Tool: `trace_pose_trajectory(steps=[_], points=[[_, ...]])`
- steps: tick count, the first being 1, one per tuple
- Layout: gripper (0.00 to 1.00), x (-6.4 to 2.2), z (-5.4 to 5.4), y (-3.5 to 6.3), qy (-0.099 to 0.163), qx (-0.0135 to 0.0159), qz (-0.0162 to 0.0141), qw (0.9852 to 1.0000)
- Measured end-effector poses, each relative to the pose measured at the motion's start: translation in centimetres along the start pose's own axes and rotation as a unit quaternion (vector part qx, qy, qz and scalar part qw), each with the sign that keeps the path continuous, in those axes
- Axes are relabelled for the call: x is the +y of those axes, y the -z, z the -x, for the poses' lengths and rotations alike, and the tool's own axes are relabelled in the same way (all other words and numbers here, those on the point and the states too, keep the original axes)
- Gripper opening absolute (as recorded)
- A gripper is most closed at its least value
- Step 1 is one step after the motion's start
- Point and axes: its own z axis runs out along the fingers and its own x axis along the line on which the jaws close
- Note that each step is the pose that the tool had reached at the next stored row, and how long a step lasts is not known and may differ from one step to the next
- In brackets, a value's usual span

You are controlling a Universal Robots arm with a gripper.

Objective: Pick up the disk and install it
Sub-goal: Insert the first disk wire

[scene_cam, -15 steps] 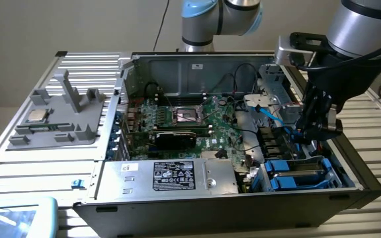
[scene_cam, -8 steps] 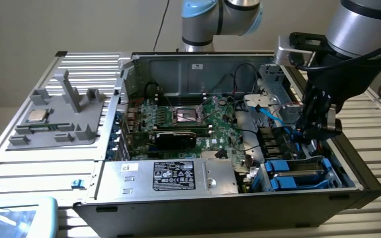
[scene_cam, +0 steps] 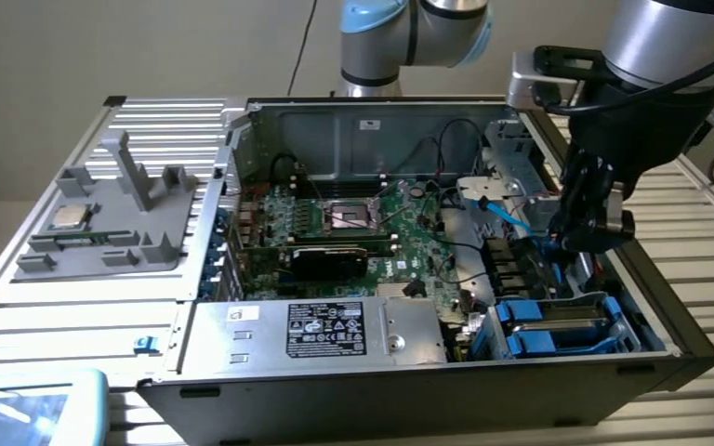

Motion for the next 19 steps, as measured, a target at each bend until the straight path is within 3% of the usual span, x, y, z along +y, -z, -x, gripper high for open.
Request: trace_pose_trajectory(steps=[2, 4, 6, 7, 9, 19], points=[[0.35, 0.15, -0.05, 0.1, -0.002, 0.0017, -0.0008, 1.0], [0.35, 0.19, -0.07, 0.12, -0.004, 0.01, -0.0053, 0.9999], [0.35, 0.2, -0.07, 0.13, -0.005, 0.0205, -0.0138, 0.9997], [0.35, 0.21, -0.08, 0.12, -0.006, 0.0231, -0.0179, 0.9996], [0.35, 0.25, -0.09, 0.13, -0.007, 0.0257, -0.0256, 0.9993], [0.35, 0.52, -0.19, -0.19, -0.031, 0.033, -0.0309, 0.9985]])
